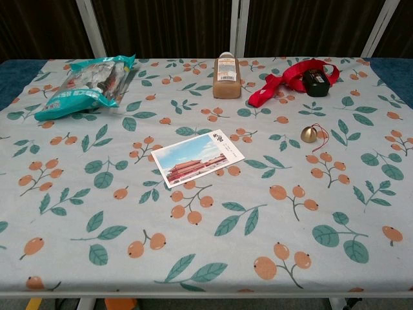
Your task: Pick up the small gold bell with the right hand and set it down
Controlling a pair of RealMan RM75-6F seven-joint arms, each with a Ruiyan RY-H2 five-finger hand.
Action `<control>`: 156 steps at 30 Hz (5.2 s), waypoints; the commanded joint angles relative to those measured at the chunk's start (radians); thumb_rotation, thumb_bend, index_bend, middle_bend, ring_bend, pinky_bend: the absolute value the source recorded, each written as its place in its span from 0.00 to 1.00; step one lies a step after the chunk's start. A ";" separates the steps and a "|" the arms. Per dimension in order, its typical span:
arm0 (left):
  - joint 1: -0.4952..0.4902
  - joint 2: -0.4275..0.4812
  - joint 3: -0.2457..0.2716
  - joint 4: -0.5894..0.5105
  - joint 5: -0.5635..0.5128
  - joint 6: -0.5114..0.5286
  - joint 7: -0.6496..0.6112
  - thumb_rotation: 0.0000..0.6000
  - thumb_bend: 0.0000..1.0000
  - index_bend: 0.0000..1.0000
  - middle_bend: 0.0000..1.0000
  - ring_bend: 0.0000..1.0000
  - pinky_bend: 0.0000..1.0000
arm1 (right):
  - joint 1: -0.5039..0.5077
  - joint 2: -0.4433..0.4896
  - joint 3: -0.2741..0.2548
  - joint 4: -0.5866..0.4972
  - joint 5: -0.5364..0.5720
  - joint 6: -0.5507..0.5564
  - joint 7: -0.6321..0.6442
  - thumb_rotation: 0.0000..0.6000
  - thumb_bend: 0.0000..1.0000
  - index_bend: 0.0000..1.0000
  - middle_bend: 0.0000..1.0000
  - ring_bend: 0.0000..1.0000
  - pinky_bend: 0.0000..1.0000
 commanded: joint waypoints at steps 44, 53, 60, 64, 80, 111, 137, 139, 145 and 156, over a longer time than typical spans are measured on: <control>0.003 -0.051 0.036 0.102 0.005 -0.049 -0.125 1.00 0.01 0.06 0.03 0.00 0.04 | 0.594 -0.203 0.166 0.050 0.447 -0.658 -0.399 1.00 0.18 0.00 0.00 0.00 0.00; 0.000 -0.053 0.033 0.116 0.007 -0.049 -0.146 1.00 0.01 0.06 0.03 0.00 0.04 | 0.653 -0.226 0.131 0.067 0.539 -0.659 -0.457 1.00 0.13 0.00 0.00 0.00 0.00; 0.000 -0.054 0.033 0.124 0.009 -0.047 -0.161 1.00 0.01 0.06 0.03 0.00 0.04 | 0.677 -0.248 0.107 0.075 0.560 -0.636 -0.468 1.00 0.09 0.03 0.00 0.00 0.00; 0.000 -0.056 0.035 0.130 0.010 -0.049 -0.169 1.00 0.01 0.06 0.03 0.00 0.04 | 0.691 -0.262 0.098 0.090 0.574 -0.630 -0.474 1.00 0.11 0.11 0.00 0.00 0.00; 0.003 -0.057 0.038 0.150 0.009 -0.051 -0.198 1.00 0.01 0.06 0.03 0.00 0.04 | 0.734 -0.314 0.076 0.134 0.606 -0.615 -0.477 1.00 0.16 0.28 0.00 0.00 0.00; -0.001 -0.059 0.038 0.168 0.018 -0.050 -0.226 1.00 0.01 0.06 0.03 0.00 0.04 | 0.762 -0.314 0.044 0.153 0.632 -0.612 -0.461 1.00 0.20 0.48 0.00 0.00 0.00; 0.000 -0.058 0.039 0.175 0.013 -0.054 -0.233 1.00 0.01 0.06 0.03 0.00 0.04 | 0.777 -0.318 0.041 0.157 0.645 -0.613 -0.445 1.00 0.27 0.53 0.00 0.00 0.00; 0.000 -0.058 0.039 0.175 0.013 -0.054 -0.233 1.00 0.01 0.06 0.03 0.00 0.04 | 0.778 -0.318 0.040 0.157 0.650 -0.614 -0.447 1.00 0.27 0.53 0.00 0.00 0.00; 0.000 -0.059 0.038 0.176 0.010 -0.054 -0.231 1.00 0.02 0.06 0.03 0.00 0.04 | 0.778 -0.321 0.038 0.158 0.653 -0.608 -0.445 1.00 0.28 0.56 0.00 0.00 0.00; 0.001 -0.059 0.039 0.177 0.009 -0.057 -0.235 1.00 0.02 0.06 0.03 0.00 0.04 | 0.784 -0.323 0.033 0.159 0.673 -0.615 -0.451 1.00 0.28 0.56 0.00 0.00 0.00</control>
